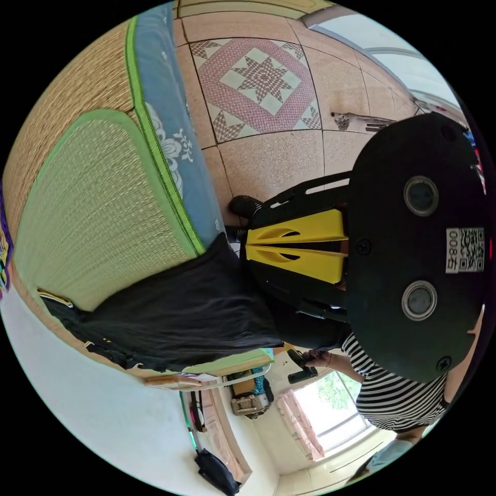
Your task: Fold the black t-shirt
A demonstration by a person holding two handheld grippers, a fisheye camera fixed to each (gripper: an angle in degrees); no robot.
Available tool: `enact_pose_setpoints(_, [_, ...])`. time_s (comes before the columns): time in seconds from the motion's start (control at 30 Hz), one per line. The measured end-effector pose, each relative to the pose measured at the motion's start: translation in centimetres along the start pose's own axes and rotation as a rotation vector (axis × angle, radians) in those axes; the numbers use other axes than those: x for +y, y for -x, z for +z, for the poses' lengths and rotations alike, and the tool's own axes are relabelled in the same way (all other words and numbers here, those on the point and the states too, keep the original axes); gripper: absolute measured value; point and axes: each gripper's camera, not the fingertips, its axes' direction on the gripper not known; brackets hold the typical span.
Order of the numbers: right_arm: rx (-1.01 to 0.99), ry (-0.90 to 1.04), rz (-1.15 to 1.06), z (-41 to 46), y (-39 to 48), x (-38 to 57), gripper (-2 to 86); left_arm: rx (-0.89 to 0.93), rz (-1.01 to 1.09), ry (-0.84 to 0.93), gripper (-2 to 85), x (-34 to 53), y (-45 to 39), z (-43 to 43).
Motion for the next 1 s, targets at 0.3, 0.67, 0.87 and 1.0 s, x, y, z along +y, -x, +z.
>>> enact_pose_setpoints(0.3, [0.028, -0.115, -0.11, -0.8, 7.2, -0.4, 0.0, 0.02, 0.112, -0.132, 0.1, -2.9, -2.7, -2.1])
enact_pose_setpoints(0.67, [0.378, -0.008, -0.242, 7.9, 16.7, -6.4, -0.2, -0.199, 0.083, -0.069, 0.1, -12.0, -4.7, 4.8])
enact_pose_setpoints(0.87, [0.432, -0.08, -0.35, 9.1, 18.9, -4.1, 0.1, -0.192, 0.051, -0.047, 0.1, -12.5, -6.1, 4.8])
enact_pose_setpoints(1.0, [0.517, -0.083, -0.396, 10.2, 20.9, -3.3, 0.1, -0.194, 0.103, -0.093, 0.1, -14.1, -8.8, 3.9])
